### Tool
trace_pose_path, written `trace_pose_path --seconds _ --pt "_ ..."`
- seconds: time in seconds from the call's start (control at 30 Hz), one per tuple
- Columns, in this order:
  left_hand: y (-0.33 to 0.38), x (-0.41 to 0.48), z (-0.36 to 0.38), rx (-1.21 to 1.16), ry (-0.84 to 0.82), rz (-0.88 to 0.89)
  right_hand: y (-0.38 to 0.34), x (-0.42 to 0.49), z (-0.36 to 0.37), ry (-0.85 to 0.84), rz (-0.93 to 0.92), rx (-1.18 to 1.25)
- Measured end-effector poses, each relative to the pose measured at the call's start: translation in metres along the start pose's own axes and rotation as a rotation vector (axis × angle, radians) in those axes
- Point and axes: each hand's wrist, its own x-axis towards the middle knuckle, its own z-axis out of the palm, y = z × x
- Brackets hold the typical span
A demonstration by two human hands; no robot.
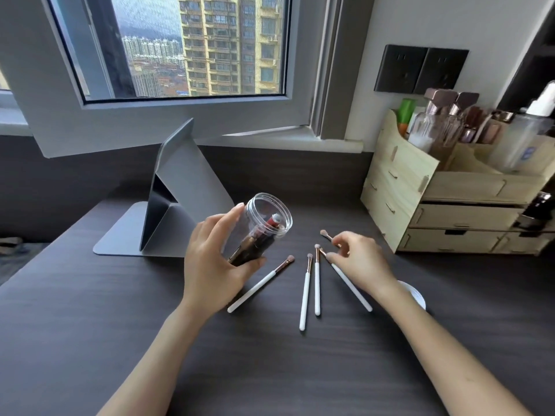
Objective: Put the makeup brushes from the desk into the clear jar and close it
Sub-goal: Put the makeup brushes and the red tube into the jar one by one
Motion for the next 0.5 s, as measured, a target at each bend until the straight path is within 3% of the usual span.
trace_pose_path --seconds 0.13,0.27,0.37,0.5 --pt "0.000 -0.002 0.001 0.022 -0.024 0.021 0.003 0.012 0.018 -0.095 0.010 -0.084" --pt "0.001 -0.001 0.001 0.031 -0.033 0.034 0.003 0.019 0.016 -0.062 -0.002 -0.091" --pt "0.002 -0.001 0.000 0.048 -0.040 0.045 -0.005 0.013 -0.013 0.143 -0.047 0.310" --pt "0.005 -0.002 0.001 0.054 -0.059 0.053 -0.038 -0.013 -0.067 0.444 -0.363 0.998"
